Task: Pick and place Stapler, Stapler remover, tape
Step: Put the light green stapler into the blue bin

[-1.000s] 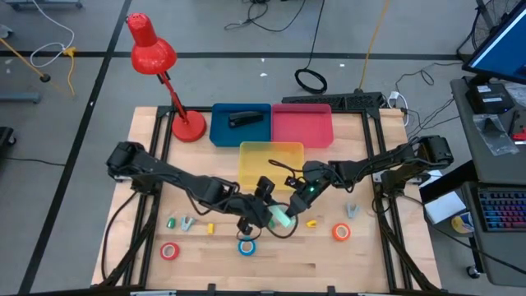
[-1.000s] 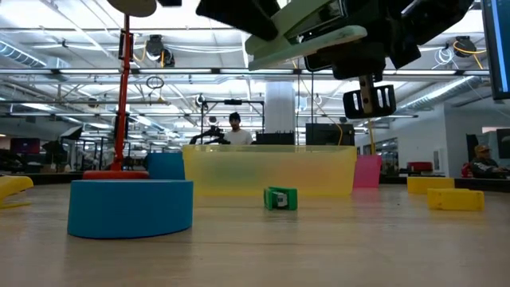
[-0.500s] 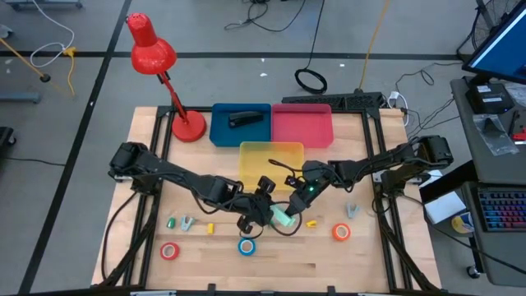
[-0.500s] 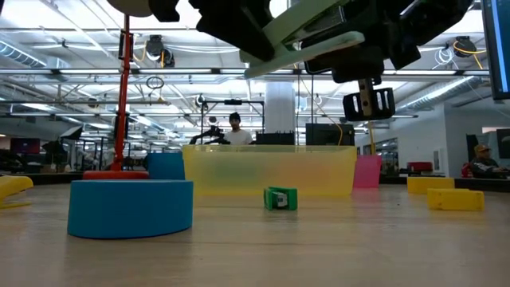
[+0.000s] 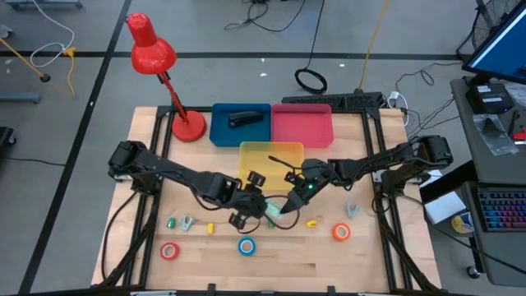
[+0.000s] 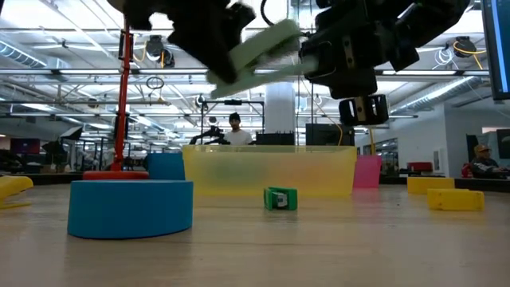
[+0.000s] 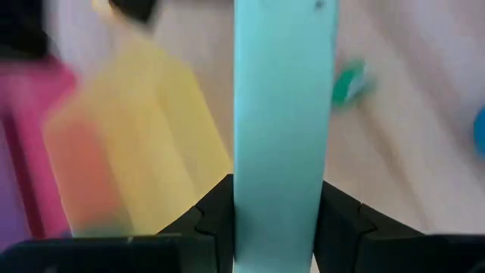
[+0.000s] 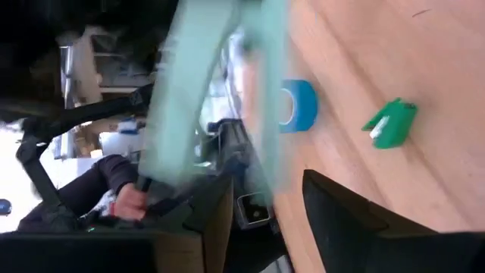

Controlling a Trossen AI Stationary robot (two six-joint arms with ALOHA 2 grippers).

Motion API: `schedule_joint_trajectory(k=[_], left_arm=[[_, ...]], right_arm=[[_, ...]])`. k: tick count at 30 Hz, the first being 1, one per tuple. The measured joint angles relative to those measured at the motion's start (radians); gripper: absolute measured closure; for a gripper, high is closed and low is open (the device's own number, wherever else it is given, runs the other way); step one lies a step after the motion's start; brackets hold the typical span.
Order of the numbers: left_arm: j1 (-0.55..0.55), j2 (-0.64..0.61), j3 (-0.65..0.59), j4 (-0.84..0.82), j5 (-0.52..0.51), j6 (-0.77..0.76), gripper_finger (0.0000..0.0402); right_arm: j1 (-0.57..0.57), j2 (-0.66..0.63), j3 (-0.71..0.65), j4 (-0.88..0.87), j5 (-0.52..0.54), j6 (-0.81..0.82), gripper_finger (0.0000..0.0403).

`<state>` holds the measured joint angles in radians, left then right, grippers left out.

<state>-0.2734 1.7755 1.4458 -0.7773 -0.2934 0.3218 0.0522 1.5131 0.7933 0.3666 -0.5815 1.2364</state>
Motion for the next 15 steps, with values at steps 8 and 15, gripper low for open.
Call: schedule_joint_trajectory(k=[8,15], left_arm=[[0.044,-0.033,-0.001,-0.228,-0.006,-0.127,0.0275],[0.211,-0.100,-0.001,-0.304,-0.103,-0.193,0.0275]], right_arm=[[0.000,-0.002,0.002,0.031,0.000,0.000,0.0244],[0.000,-0.001,0.002,0.033,0.001,-0.003,0.0243]])
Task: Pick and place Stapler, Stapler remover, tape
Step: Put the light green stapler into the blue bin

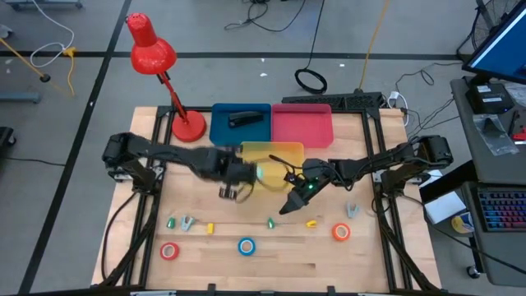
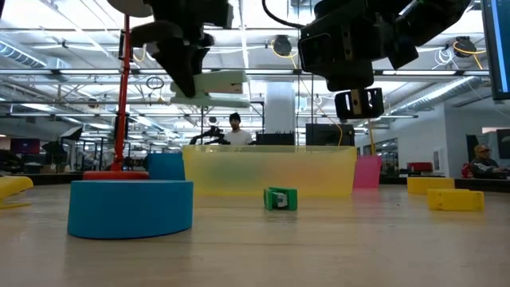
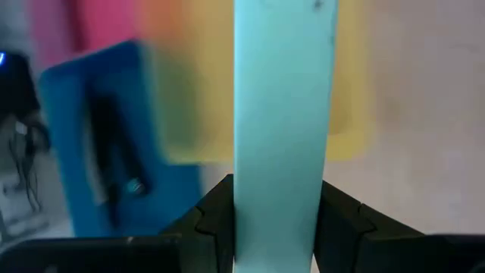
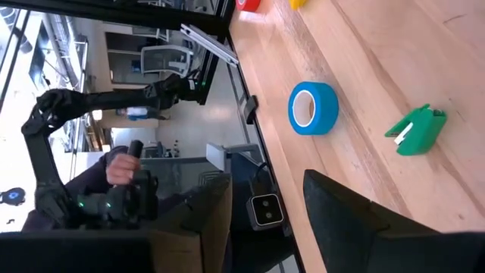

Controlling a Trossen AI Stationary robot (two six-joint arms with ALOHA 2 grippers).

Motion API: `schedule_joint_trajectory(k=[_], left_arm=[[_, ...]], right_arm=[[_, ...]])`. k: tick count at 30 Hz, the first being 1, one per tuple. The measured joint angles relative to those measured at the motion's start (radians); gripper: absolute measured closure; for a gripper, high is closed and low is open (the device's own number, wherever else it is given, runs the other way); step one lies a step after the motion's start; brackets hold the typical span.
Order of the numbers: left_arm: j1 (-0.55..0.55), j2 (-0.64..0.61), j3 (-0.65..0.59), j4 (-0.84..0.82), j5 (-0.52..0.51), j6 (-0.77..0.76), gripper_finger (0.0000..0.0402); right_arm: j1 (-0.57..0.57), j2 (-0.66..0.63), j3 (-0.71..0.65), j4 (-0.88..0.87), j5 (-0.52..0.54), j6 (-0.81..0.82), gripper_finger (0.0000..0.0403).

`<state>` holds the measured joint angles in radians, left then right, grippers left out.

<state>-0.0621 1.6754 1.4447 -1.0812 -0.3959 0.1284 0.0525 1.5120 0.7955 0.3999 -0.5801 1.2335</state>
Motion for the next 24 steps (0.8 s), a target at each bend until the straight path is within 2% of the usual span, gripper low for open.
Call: schedule_joint_trajectory(k=[6,12,17,24], left_arm=[[0.233,-0.036,-0.001,0.052,-0.002,0.085,0.0275],[0.443,0.021,-0.001,0.190,0.149,0.209,0.0275],[0.520,0.105,-0.001,0.246,0.194,0.283,0.0275],[0.551,0.235,-0.001,0.295,0.218,0.323,0.0275]], right_arm=[[-0.001,0.000,-0.001,0.021,0.003,-0.014,0.0244],[-0.002,0.000,-0.002,0.036,0.002,-0.028,0.0242],[-0.005,0.000,-0.002,0.037,0.002,-0.043,0.0245],[-0.014,0.000,-0.002,0.037,0.003,-0.048,0.0242]])
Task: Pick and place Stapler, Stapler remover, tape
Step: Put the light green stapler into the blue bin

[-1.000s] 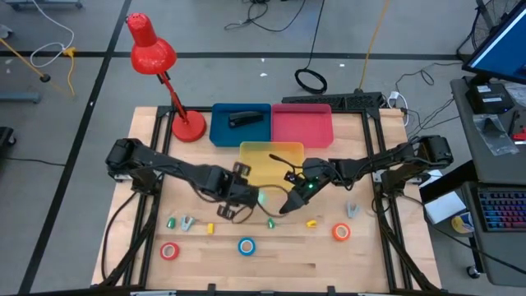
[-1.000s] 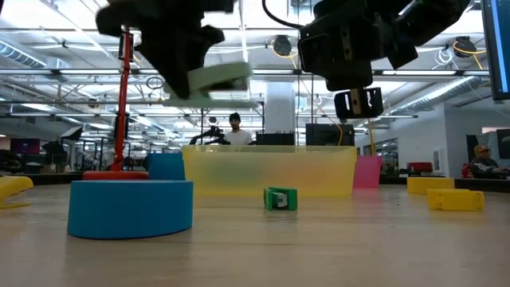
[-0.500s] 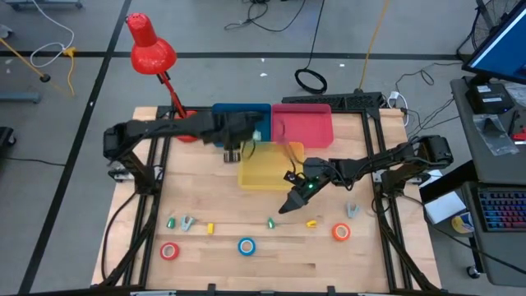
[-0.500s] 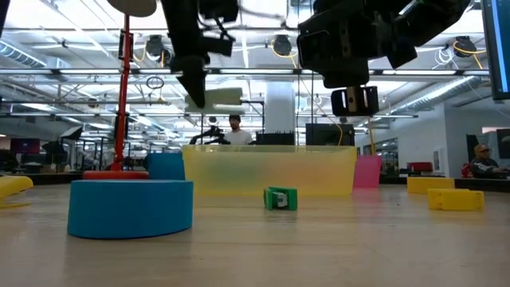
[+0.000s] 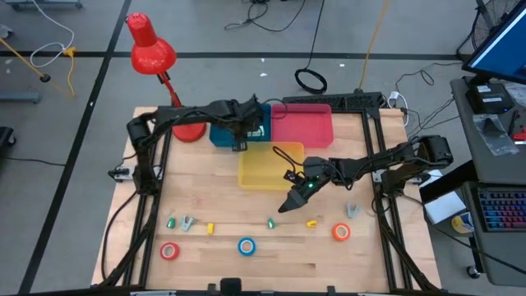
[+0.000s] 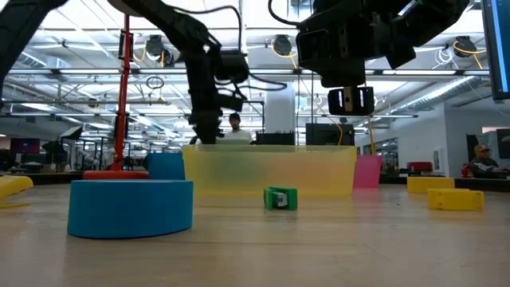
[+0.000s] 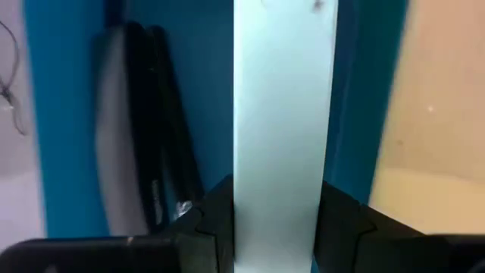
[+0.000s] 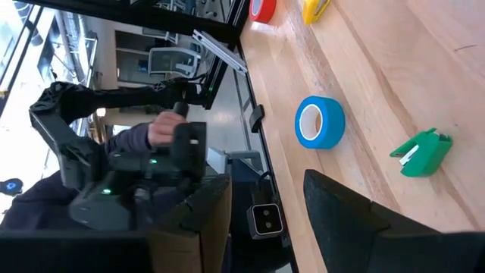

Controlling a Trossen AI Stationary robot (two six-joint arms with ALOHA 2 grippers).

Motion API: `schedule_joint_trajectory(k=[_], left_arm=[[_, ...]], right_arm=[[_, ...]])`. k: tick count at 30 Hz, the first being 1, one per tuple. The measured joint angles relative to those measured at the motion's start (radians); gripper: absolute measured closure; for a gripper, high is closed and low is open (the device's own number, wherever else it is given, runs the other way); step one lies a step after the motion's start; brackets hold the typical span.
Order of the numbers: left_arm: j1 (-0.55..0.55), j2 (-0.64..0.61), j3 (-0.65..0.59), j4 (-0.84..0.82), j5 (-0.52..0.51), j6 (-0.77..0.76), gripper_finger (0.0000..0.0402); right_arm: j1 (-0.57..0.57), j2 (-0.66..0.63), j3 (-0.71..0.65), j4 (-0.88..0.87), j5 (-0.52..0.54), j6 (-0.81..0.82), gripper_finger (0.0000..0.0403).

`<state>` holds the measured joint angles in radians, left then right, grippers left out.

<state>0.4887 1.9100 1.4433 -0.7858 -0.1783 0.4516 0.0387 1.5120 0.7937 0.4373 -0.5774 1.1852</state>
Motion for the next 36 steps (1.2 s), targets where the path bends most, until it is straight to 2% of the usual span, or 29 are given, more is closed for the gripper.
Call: schedule_joint_trajectory(k=[10,24,31,36], left_arm=[[0.065,0.081,0.000,0.093,0.028,0.054,0.0275],[0.072,0.132,0.000,0.201,0.052,0.098,0.0273],[0.079,0.132,0.000,0.209,0.040,0.088,0.0176],[0.074,0.111,0.000,0.201,-0.040,0.089,0.0139]], right_arm=[[-0.021,0.000,0.000,0.000,0.000,0.003,0.0243],[-0.059,0.000,0.000,0.001,0.004,0.007,0.0247],[-0.059,0.001,0.000,0.001,0.004,0.007,0.0248],[-0.059,0.000,0.000,0.001,0.004,0.007,0.0248]])
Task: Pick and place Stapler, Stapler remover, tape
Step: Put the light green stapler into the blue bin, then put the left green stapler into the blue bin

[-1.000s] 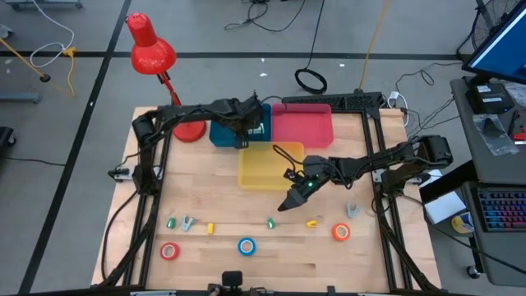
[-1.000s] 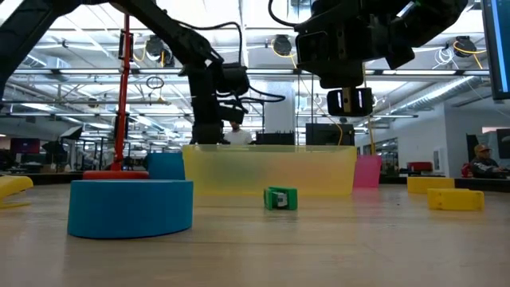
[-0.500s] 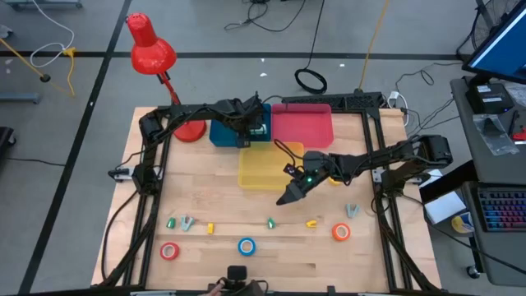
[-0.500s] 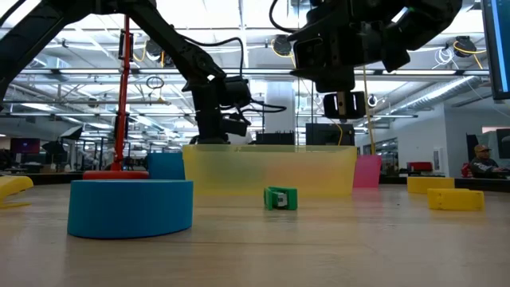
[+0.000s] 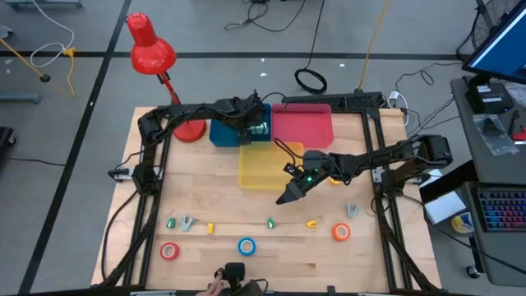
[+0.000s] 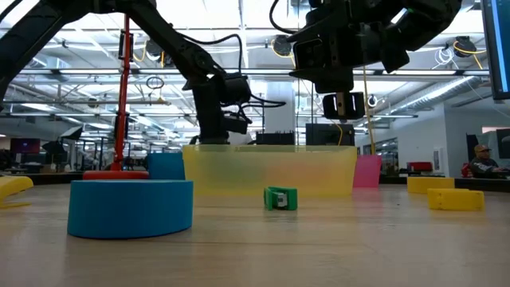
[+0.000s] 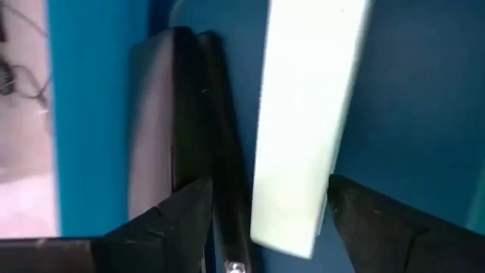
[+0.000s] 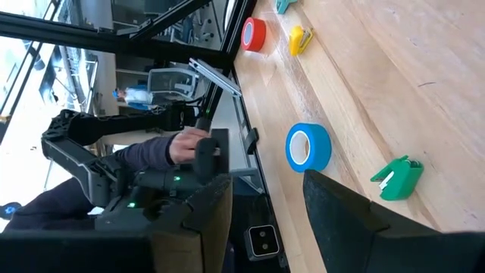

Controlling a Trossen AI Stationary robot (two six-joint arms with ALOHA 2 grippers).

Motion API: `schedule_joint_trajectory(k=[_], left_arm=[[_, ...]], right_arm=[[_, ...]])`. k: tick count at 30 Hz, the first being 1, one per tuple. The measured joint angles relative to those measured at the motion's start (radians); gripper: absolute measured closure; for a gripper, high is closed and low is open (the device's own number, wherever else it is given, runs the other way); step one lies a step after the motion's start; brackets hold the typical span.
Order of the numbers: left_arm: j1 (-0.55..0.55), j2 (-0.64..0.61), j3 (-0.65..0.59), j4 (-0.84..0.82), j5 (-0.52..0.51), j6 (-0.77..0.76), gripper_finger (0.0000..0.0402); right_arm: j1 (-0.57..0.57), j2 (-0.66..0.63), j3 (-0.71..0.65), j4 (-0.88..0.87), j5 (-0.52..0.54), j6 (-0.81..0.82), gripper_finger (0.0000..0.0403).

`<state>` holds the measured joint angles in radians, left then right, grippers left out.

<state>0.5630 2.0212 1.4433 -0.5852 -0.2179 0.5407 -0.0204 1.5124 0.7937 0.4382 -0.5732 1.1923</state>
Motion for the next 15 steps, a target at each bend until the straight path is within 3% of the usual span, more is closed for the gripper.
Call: schedule_joint_trajectory(k=[6,11,15], left_arm=[[-0.020,-0.100,-0.001,-0.031,-0.106,-0.013,0.0126],[-0.053,-0.237,0.000,-0.073,-0.098,-0.091,0.0129],[-0.100,-0.359,0.000,-0.187,-0.037,-0.253,0.0126]], right_arm=[[0.000,0.000,0.000,0.000,0.000,0.000,0.0248],[0.000,0.000,0.000,0.000,0.000,-0.002,0.0248],[0.000,0.000,0.000,0.001,0.000,-0.005,0.0248]])
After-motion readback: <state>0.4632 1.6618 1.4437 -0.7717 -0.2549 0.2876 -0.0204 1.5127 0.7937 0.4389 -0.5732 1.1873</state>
